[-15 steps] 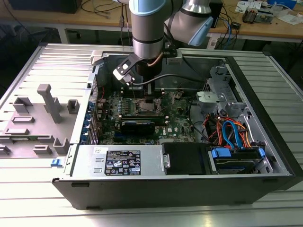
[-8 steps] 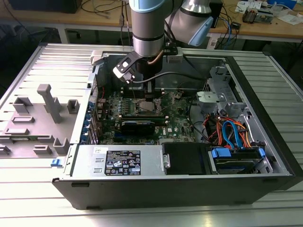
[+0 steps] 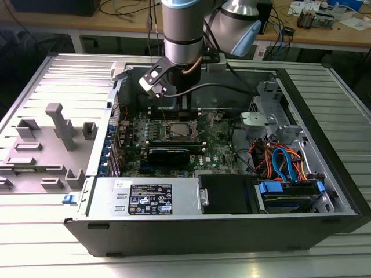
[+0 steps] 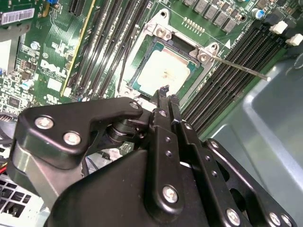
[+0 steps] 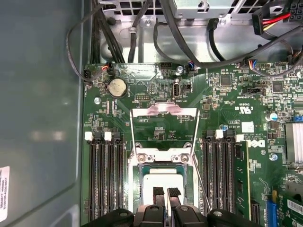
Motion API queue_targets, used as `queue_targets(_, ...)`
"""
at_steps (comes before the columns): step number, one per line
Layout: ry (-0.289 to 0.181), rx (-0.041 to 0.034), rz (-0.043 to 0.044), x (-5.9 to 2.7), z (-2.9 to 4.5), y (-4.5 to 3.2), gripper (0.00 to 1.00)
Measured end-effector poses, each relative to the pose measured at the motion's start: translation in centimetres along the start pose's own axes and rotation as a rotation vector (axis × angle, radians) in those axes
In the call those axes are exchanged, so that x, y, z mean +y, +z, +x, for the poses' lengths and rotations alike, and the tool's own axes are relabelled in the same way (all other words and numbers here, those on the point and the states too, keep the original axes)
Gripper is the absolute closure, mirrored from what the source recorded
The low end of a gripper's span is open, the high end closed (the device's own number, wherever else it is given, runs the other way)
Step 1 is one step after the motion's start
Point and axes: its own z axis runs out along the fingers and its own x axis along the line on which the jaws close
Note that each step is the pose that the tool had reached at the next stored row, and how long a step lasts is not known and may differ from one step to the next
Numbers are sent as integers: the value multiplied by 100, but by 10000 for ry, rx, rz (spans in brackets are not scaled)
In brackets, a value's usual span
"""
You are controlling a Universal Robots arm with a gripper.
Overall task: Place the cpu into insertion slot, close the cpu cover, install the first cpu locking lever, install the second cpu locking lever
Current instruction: 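Close the cpu cover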
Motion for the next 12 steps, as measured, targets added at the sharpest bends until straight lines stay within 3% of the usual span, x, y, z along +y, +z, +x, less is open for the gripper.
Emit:
queue_targets(4, 0, 1, 217, 60, -1, -7, 83)
queue_targets(6, 1, 4, 219, 64, 0, -50, 83)
queue_targets(7, 0, 5, 239, 74, 1, -151, 83)
queue_targets(8, 1, 7, 239, 77, 1, -204, 83)
queue_targets(12, 0, 6, 240, 77, 1, -205, 83)
